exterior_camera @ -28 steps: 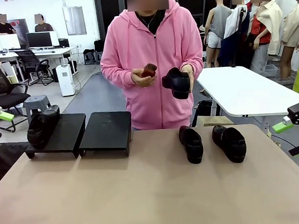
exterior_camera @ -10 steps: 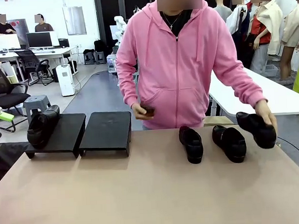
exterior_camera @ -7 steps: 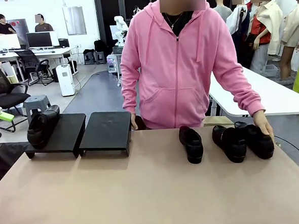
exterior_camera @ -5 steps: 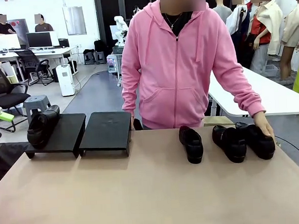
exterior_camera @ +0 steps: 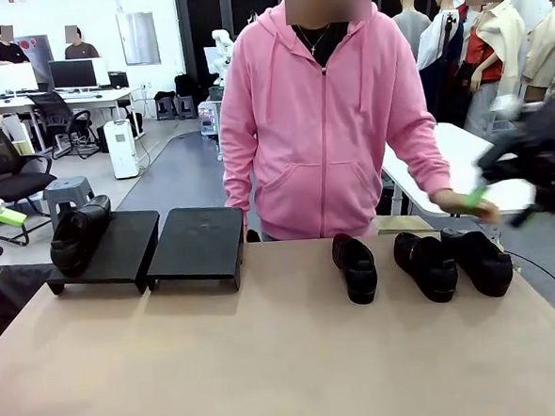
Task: Organize the shoes by placing them on the stand.
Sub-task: Pick up one Shoe and place it in the middle of the table.
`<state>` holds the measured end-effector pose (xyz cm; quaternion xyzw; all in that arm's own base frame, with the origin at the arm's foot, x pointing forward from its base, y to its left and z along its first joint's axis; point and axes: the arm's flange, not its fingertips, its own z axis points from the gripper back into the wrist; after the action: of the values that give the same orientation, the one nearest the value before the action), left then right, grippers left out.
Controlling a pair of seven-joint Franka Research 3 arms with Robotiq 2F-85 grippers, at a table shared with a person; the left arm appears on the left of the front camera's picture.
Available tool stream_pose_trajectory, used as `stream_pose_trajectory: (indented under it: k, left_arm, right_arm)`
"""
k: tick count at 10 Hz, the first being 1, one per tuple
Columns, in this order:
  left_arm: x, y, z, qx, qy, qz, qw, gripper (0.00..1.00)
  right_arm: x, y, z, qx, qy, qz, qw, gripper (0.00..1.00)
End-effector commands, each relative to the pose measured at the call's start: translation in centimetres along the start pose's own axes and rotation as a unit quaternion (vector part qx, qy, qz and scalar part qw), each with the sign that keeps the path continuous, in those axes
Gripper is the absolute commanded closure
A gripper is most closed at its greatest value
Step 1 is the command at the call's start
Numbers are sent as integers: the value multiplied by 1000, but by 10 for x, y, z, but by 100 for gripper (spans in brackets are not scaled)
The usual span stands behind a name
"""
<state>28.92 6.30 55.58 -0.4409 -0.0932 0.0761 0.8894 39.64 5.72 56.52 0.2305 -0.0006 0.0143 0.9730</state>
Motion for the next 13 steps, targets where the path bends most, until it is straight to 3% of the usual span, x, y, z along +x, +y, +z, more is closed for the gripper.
stream_pose_trajectory:
  k: [1,4,5,6,8,9,10,13]
  left_arm:
    - [-1,3,2,1,3,-9,1000,0]
    - [-1,3,2,1,3,-9,1000,0]
    - [-1,3,2,1,3,-9,1000,0]
    - [-1,3,2,1,3,-9,1000,0]
    - [-1,3,2,1,3,-9,1000,0]
    - [-1,3,2,1,3,-9,1000,0]
    - [-1,3,2,1,3,-9,1000,0]
    - [-1,3,2,1,3,-9,1000,0]
  right_arm:
    - [93,30,-34,-91,45,-8,995,0]
    - [160,81,-116,-174,54,-14,983,0]
    - [153,84,-127,-164,69,-36,983,0]
    - [142,72,-127,-146,47,-1,988,0]
    - [142,72,-127,-146,47,-1,988,0]
    - [155,75,-139,-157,56,-11,986,0]
    - [175,87,-160,-183,78,20,980,0]
    - [213,81,-205,-198,61,41,977,0]
